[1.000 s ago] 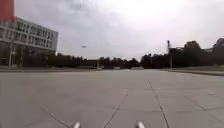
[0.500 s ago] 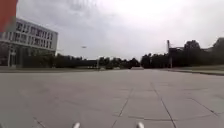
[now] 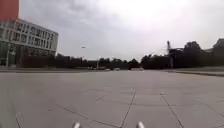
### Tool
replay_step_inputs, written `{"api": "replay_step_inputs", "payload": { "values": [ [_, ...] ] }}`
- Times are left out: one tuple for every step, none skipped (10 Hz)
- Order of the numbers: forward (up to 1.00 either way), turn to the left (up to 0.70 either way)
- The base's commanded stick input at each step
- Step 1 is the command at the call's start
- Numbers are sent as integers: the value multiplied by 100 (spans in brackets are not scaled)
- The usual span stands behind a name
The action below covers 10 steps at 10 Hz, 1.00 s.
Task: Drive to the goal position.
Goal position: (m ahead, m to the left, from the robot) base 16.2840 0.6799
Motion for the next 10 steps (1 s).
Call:
{"api": "replay_step_inputs", "payload": {
  "values": [
    [50, -16],
    [50, -19],
    [50, -22],
    [50, -24],
    [50, -25],
    [50, -25],
    [50, -23],
    [50, -20],
    [50, -13],
    [50, 0]
  ]
}}
